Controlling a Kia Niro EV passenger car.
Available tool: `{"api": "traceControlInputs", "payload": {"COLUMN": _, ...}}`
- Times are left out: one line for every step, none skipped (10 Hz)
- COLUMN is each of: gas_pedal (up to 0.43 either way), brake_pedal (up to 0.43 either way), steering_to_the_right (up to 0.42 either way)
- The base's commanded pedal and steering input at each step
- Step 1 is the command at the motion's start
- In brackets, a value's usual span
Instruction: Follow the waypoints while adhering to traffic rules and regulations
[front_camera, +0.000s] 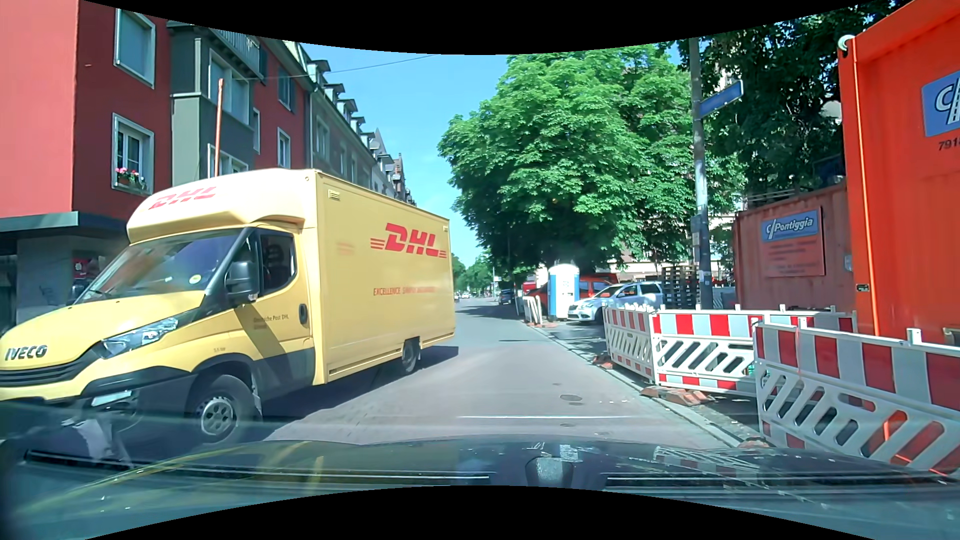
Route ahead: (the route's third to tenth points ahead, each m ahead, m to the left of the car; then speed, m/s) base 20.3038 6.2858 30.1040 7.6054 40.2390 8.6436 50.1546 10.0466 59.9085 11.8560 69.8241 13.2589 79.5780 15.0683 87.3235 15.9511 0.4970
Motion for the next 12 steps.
{"api": "traceControlInputs", "payload": {"gas_pedal": 0.000, "brake_pedal": 0.024, "steering_to_the_right": 0.109}}
{"api": "traceControlInputs", "payload": {"gas_pedal": 0.000, "brake_pedal": 0.037, "steering_to_the_right": 0.079}}
{"api": "traceControlInputs", "payload": {"gas_pedal": 0.000, "brake_pedal": 0.049, "steering_to_the_right": 0.050}}
{"api": "traceControlInputs", "payload": {"gas_pedal": 0.000, "brake_pedal": 0.061, "steering_to_the_right": 0.039}}
{"api": "traceControlInputs", "payload": {"gas_pedal": 0.000, "brake_pedal": 0.067, "steering_to_the_right": 0.032}}
{"api": "traceControlInputs", "payload": {"gas_pedal": 0.000, "brake_pedal": 0.067, "steering_to_the_right": 0.029}}
{"api": "traceControlInputs", "payload": {"gas_pedal": 0.000, "brake_pedal": 0.067, "steering_to_the_right": 0.022}}
{"api": "traceControlInputs", "payload": {"gas_pedal": 0.000, "brake_pedal": 0.067, "steering_to_the_right": 0.013}}
{"api": "traceControlInputs", "payload": {"gas_pedal": 0.000, "brake_pedal": 0.067, "steering_to_the_right": 0.006}}
{"api": "traceControlInputs", "payload": {"gas_pedal": 0.000, "brake_pedal": 0.061, "steering_to_the_right": 0.005}}
{"api": "traceControlInputs", "payload": {"gas_pedal": 0.000, "brake_pedal": 0.055, "steering_to_the_right": 0.005}}
{"api": "traceControlInputs", "payload": {"gas_pedal": 0.000, "brake_pedal": 0.037, "steering_to_the_right": 0.006}}
